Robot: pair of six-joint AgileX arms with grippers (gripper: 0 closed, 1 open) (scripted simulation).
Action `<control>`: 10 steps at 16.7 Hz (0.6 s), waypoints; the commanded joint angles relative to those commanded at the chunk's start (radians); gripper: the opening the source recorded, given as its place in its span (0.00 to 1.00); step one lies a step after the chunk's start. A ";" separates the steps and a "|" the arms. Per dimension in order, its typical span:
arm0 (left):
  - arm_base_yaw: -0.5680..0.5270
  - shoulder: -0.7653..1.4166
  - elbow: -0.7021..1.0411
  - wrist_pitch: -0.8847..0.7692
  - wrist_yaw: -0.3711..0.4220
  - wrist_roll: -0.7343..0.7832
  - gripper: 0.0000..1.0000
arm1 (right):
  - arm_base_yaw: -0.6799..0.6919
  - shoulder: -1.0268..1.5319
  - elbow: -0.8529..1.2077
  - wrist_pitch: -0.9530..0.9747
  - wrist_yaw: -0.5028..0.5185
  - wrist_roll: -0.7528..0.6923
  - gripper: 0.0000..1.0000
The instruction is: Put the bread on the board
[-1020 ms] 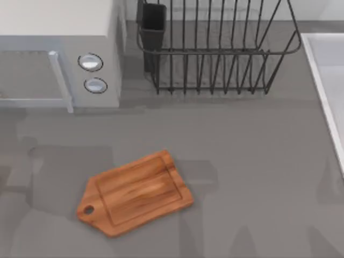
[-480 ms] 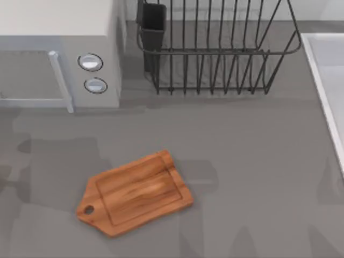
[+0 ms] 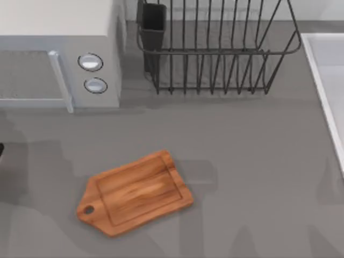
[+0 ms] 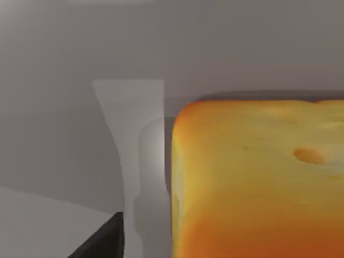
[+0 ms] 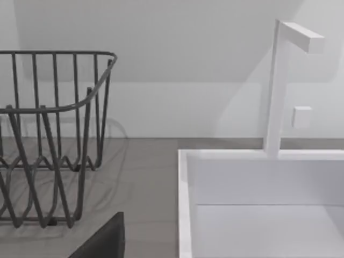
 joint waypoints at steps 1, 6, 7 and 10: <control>-0.006 0.011 0.002 0.017 0.000 -0.007 1.00 | 0.000 0.000 0.000 0.000 0.000 0.000 1.00; -0.013 0.019 0.008 0.024 0.000 -0.014 1.00 | 0.000 0.000 0.000 0.000 0.000 0.000 1.00; -0.013 0.019 0.008 0.024 0.000 -0.014 0.92 | 0.000 0.000 0.000 0.000 0.000 0.000 1.00; -0.013 0.019 0.008 0.024 0.000 -0.014 0.70 | 0.000 0.000 0.000 0.000 0.000 0.000 1.00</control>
